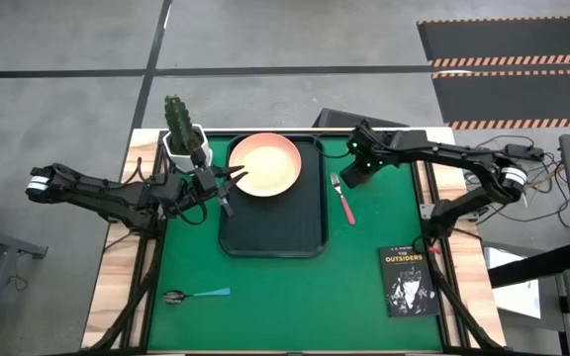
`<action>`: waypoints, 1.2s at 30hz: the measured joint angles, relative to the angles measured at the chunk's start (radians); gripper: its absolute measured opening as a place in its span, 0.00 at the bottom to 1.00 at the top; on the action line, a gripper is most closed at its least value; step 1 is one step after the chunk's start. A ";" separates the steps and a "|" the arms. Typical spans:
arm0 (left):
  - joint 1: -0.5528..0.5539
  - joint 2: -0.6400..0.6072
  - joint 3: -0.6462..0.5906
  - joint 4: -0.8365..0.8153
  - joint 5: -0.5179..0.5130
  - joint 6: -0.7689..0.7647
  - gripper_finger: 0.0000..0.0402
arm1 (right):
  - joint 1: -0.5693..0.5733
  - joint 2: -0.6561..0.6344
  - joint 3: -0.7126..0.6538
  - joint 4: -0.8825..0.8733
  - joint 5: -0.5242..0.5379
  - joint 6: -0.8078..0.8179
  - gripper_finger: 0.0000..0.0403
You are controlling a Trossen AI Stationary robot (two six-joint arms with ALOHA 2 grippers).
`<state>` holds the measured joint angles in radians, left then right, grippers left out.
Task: Pick and place plate/cup/fork/spoon on tray
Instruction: Put the red cup to the bottom right of the light orange plate on the black serving tray
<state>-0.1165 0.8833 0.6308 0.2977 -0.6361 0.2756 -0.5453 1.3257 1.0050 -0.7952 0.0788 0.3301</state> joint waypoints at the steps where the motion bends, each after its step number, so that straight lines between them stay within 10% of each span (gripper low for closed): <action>1: 0.000 0.000 0.000 0.000 0.000 0.000 0.12 | 0.000 0.001 0.000 0.000 0.000 0.000 0.27; 7: 0.000 0.000 0.000 0.000 0.000 0.000 0.12 | 0.000 -0.022 0.000 -0.006 0.000 -0.017 0.04; 23: 0.000 0.000 0.000 0.000 0.000 -0.001 0.12 | 0.255 -0.030 0.288 -0.104 0.056 -0.076 0.02; 36: 0.000 0.000 0.004 0.003 0.000 -0.002 0.12 | 0.545 0.301 0.555 -0.106 0.050 -0.175 0.02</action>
<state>-0.1162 0.8833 0.6350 0.3004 -0.6361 0.2741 0.0000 1.6269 1.5605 -0.9014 0.1290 0.1553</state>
